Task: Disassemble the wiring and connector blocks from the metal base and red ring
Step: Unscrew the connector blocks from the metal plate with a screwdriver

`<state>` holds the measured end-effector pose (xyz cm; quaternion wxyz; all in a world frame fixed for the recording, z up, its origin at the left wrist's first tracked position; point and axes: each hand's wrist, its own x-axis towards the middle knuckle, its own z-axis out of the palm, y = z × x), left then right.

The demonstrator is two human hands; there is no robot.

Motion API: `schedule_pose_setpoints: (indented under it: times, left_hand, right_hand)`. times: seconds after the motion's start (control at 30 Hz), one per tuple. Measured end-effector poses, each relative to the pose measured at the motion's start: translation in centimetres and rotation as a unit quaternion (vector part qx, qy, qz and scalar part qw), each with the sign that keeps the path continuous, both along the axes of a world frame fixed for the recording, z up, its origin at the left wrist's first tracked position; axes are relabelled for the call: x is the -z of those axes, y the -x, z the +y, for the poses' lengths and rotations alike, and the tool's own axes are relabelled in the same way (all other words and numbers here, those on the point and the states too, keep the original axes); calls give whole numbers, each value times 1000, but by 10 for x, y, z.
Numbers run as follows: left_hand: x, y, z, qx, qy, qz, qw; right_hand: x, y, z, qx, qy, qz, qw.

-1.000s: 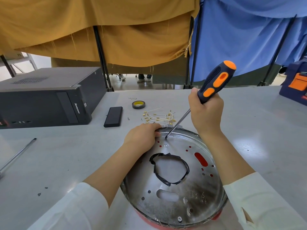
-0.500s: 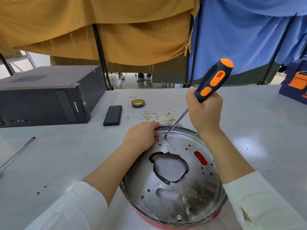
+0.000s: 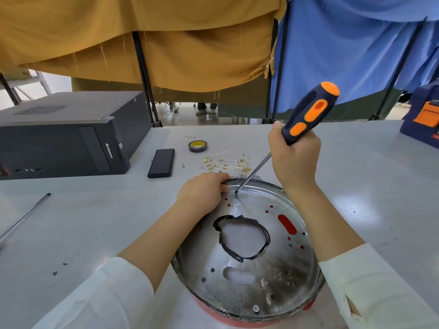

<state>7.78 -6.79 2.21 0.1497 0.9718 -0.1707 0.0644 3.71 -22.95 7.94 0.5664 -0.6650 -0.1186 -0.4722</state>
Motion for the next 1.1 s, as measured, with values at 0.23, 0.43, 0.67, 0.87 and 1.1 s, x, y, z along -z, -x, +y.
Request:
schedule_pose_setpoints:
  times: [0.23, 0.43, 0.67, 0.87, 1.1]
  left_hand:
    - [-1, 1, -1, 1, 1, 3, 1000]
    - [-1, 1, 0, 3, 5, 0, 1000]
    - [0, 0, -1, 2, 6, 1, 1000]
    - [-1, 1, -2, 1, -4, 3, 1000]
    - [0, 2, -1, 5, 5, 3, 1000]
  right_hand:
    - [0, 0, 0, 1, 5, 3, 1000]
    - [-1, 0, 0, 7, 12, 16, 1000]
    - [-24, -12, 11, 87, 114, 115, 983]
    - [-37, -26, 22, 168, 164, 152, 960]
    - [-43, -31, 39, 7, 226, 173, 959]
